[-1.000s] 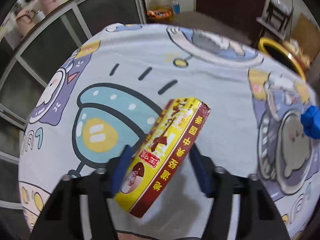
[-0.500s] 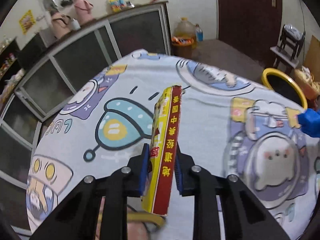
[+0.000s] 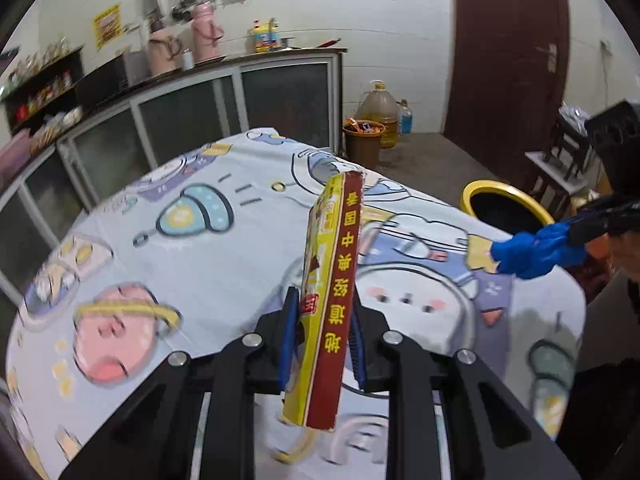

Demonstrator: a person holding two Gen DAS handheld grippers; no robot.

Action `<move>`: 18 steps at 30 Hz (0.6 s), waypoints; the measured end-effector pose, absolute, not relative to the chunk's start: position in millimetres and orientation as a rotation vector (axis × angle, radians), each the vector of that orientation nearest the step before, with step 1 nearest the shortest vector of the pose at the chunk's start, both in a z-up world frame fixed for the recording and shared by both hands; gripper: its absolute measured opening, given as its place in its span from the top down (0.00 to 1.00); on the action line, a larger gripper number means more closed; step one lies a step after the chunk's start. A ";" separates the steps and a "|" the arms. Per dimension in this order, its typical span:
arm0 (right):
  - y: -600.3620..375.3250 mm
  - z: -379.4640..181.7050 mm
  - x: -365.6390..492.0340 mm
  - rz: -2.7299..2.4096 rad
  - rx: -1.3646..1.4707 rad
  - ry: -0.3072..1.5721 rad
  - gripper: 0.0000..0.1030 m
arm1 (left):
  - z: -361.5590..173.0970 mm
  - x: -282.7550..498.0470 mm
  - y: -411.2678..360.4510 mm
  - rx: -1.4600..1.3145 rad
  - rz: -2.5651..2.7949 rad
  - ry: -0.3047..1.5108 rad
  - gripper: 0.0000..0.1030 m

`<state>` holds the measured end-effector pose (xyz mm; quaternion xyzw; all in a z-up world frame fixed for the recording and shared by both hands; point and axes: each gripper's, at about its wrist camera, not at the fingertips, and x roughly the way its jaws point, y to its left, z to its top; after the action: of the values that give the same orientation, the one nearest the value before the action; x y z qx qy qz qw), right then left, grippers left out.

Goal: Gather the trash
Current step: 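Carry the box and blue glove over the yellow bin and open both tools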

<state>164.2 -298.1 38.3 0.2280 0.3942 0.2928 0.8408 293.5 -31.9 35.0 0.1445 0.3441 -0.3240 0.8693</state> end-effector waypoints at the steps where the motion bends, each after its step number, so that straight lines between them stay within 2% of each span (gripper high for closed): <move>1: -300.2 37.4 160.4 0.616 0.484 0.831 0.91 | 32.9 286.9 -33.4 0.293 -0.669 0.720 0.79; 6: -322.1 29.6 141.6 0.601 0.527 0.809 0.94 | 27.4 249.0 -51.8 0.219 -0.652 0.726 0.79; 18: -383.3 41.7 98.0 0.534 0.559 0.709 0.95 | 36.1 204.9 -137.3 0.169 -0.654 0.679 0.79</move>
<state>98.0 -383.3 41.7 0.2670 0.3383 0.2551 0.8656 204.9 -137.3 36.1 0.0814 0.3269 -0.3145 0.8875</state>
